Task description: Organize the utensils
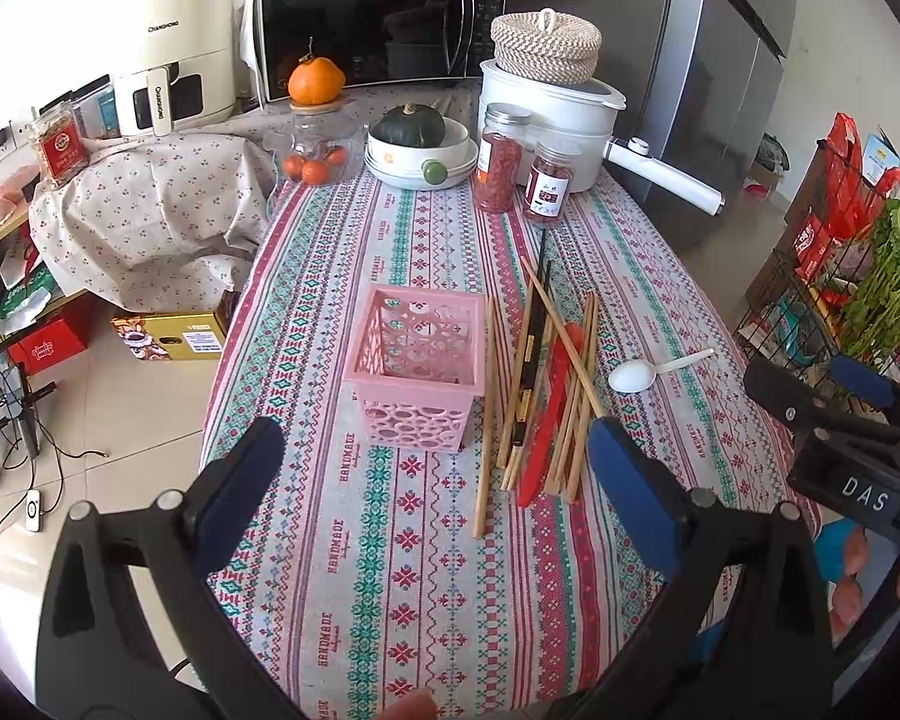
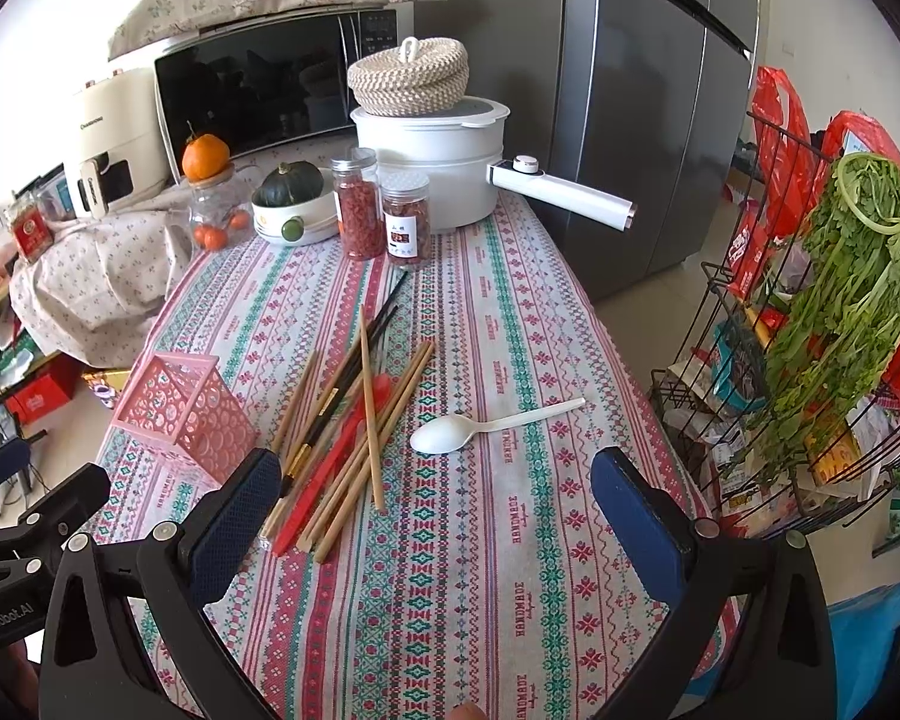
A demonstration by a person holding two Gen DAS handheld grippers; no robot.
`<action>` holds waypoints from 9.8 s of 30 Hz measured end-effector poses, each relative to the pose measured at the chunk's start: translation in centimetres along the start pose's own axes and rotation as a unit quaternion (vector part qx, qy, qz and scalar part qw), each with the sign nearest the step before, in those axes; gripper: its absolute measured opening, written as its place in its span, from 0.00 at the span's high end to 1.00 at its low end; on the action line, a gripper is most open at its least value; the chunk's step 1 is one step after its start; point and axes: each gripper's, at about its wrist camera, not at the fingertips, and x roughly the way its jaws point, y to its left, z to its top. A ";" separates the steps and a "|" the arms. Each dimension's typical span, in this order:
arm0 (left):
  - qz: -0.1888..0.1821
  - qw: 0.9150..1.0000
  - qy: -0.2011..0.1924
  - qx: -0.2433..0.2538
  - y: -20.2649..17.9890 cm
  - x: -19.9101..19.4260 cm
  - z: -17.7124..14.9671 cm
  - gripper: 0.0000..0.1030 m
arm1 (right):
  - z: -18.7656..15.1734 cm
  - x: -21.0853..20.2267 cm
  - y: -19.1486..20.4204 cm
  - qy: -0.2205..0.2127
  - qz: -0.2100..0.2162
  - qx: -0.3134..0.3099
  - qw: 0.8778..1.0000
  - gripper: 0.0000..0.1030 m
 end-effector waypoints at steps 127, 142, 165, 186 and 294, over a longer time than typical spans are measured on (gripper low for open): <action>-0.187 0.982 0.006 0.003 7.1 -1.1 6.6 0.93 | 5.2 25.9 11.0 0.232 0.143 0.014 0.962 0.89; -0.180 0.984 -0.016 0.005 7.0 -1.9 6.5 0.93 | 5.7 22.4 8.1 0.194 0.151 0.022 0.969 0.95; -0.108 0.986 -0.122 0.025 5.7 -2.1 7.9 0.93 | 8.5 0.7 2.4 -0.062 0.225 -0.001 0.972 0.96; -0.086 0.995 -0.048 0.028 6.7 2.8 6.7 0.45 | 10.7 -4.2 3.8 -0.147 0.290 0.027 0.945 0.96; -0.163 0.981 0.058 0.085 -6.6 7.7 6.2 0.90 | 4.5 19.1 -4.3 0.193 0.106 0.067 0.973 0.46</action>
